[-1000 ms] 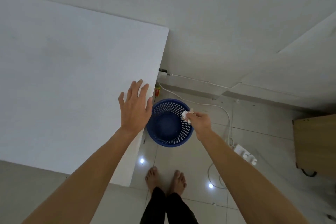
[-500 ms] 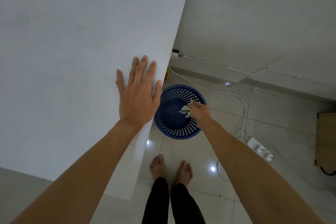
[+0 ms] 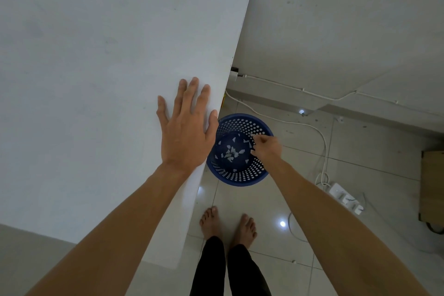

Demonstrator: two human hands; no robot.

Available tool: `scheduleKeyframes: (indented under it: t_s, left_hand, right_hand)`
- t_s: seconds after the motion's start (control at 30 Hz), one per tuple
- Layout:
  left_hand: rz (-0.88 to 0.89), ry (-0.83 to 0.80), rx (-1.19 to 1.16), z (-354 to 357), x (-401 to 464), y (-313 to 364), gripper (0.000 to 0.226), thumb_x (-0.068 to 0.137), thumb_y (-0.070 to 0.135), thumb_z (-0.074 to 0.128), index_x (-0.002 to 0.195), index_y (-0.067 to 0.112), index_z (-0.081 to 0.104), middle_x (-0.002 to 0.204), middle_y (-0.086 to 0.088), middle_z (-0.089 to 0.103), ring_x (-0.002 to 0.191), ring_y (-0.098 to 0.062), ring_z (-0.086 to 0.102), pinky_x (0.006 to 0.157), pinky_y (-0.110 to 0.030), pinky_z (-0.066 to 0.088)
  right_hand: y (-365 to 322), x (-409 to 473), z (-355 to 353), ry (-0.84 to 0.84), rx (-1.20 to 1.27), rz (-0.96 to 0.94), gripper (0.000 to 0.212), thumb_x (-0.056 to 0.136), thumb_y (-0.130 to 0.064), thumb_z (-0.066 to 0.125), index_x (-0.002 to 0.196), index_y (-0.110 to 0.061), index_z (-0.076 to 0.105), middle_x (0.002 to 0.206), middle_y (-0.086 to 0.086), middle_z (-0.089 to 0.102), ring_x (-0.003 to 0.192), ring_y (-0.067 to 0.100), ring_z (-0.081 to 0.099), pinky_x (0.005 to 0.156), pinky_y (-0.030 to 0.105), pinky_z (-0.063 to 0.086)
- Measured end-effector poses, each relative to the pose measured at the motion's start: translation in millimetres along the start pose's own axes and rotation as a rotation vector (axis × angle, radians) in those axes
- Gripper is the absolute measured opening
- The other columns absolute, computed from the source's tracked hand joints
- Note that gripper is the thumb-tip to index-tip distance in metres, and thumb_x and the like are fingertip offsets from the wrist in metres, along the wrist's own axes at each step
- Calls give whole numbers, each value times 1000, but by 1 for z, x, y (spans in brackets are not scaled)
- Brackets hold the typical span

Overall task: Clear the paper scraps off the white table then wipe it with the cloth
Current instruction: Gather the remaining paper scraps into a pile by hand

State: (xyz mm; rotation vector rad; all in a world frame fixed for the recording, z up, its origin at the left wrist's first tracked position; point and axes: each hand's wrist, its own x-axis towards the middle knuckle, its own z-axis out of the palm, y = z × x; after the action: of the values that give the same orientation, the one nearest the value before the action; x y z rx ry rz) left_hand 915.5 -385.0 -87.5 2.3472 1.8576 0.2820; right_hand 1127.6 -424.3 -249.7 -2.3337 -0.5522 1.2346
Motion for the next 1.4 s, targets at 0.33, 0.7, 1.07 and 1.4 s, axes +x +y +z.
scheduleKeyframes:
  t_s: [0.33, 0.7, 1.07, 1.4]
  left_hand:
    - [-3, 0, 11, 1, 0, 0, 56, 105, 47, 27, 156, 23, 29, 165, -3, 22, 155, -22, 11, 121, -60, 12]
    - [-7, 6, 4, 5, 1, -1, 57, 105, 49, 26, 156, 24, 29, 165, -2, 22, 155, -22, 11, 122, -60, 11]
    - [8, -12, -28, 3, 0, -2, 57, 105, 47, 25, 156, 23, 29, 166, -3, 21, 155, -22, 7, 122, -60, 8]
    - [49, -212, -186, -30, -18, -11, 53, 105, 37, 35, 155, 19, 30, 167, -4, 15, 155, -19, 2, 123, -56, 3]
  right_hand:
    - [-6, -6, -5, -95, -260, -252, 41, 85, -4, 78, 125, -8, 72, 123, 5, 72, 109, 22, 68, 100, 37, 56]
    - [-8, -12, -8, 23, -142, -316, 16, 84, -3, 78, 95, -10, 72, 88, -3, 71, 77, 10, 67, 75, 26, 60]
    - [-31, -35, -20, 25, -221, -393, 17, 96, -22, 68, 110, -18, 78, 105, -3, 77, 91, 9, 69, 87, 24, 55]
    - [-89, -127, -36, 100, -159, -589, 26, 102, -17, 59, 125, -10, 69, 113, 4, 75, 102, 20, 70, 86, 22, 49]
